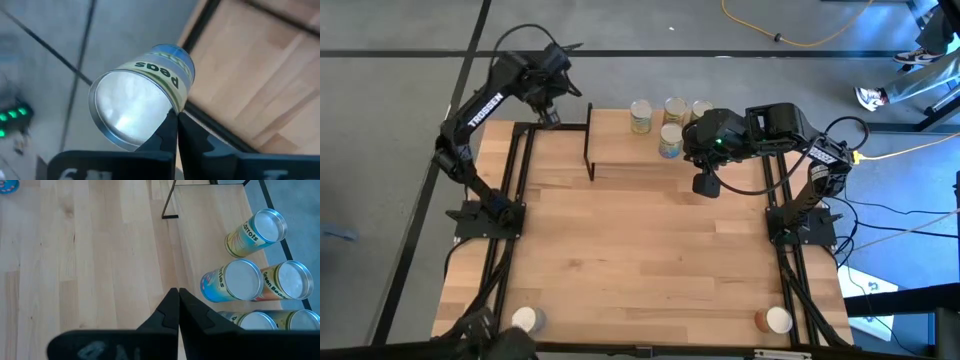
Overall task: Pick and place cans onto a shelf
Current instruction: Put the canned peas on the shelf
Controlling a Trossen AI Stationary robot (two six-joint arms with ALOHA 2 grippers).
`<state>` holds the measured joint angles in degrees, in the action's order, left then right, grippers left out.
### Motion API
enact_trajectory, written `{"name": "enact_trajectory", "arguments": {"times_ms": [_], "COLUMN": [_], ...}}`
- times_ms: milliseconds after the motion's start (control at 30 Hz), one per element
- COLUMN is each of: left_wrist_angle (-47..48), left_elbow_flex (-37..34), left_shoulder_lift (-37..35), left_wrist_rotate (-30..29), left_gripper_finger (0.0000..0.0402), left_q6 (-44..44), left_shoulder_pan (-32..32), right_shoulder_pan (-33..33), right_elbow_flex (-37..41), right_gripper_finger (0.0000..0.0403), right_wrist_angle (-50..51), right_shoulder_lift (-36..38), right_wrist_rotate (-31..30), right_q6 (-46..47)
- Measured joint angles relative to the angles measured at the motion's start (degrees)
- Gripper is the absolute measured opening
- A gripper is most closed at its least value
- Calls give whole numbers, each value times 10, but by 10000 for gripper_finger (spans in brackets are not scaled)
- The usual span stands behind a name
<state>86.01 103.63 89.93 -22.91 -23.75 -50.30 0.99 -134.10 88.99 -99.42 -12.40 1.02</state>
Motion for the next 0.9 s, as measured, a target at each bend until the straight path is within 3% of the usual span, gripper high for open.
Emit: {"name": "enact_trajectory", "arguments": {"times_ms": [333,500,633,733,900], "left_wrist_angle": [19,-5,-21,-33,-32], "left_elbow_flex": [176,190,190,191,191], "left_shoulder_lift": [-1,-1,1,16,59], "left_wrist_rotate": [-4,1,53,60,77], "left_gripper_finger": [0,0,0,0,0], "left_q6": [-12,-43,-94,-117,-162], "left_shoulder_pan": [135,219,278,324,360], "right_shoulder_pan": [0,0,0,0,0], "right_elbow_flex": [0,0,0,0,0], "right_gripper_finger": [5,5,5,5,5], "right_wrist_angle": [0,0,0,0,0], "right_shoulder_lift": [0,0,0,0,0], "right_wrist_rotate": [0,0,0,0,0], "right_q6": [0,0,0,0,1]}}
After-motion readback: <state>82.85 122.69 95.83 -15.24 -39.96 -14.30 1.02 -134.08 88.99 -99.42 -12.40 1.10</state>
